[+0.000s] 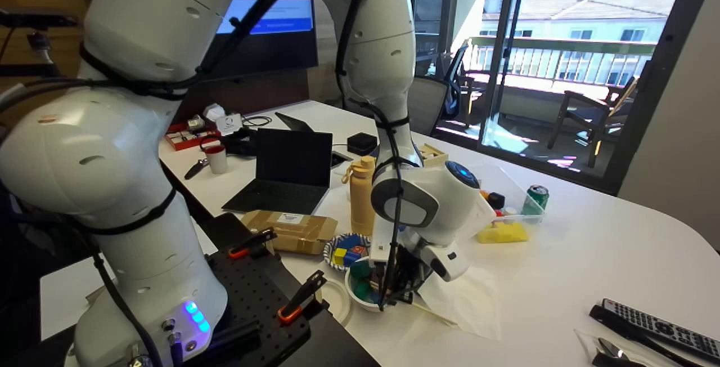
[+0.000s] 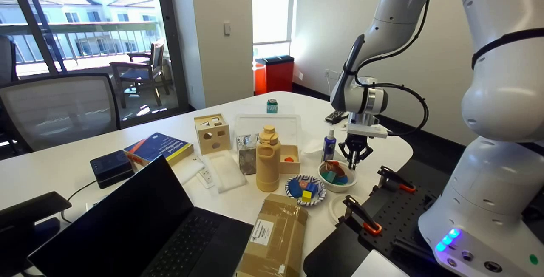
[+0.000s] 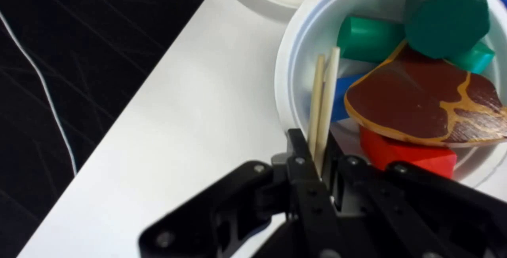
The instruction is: Use the chopsticks to stir in the white bowl
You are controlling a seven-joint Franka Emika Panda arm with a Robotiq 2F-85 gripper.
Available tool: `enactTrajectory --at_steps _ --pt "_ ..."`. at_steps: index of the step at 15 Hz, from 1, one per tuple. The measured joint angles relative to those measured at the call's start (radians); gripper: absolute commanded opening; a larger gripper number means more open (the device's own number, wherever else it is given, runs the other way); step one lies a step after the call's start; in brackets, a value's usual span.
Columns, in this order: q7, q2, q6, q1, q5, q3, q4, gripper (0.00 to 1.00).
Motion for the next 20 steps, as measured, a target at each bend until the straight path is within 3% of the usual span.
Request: enactTrajectory --at_steps 1,2,4,11,20 --pt "0.000 0.015 0.000 -0.002 0.000 0.003 0.015 0.03" --pt "0.000 0.024 0.000 -0.003 0.000 0.006 0.026 0.37" --pt "0.000 0.029 0.001 -0.006 0.001 0.015 0.036 0.44" --pt "-0.001 0.029 0.034 -0.055 0.058 0.060 0.035 0.97" --pt "-0.014 0.029 0.034 -0.105 0.086 0.079 0.034 1.00"
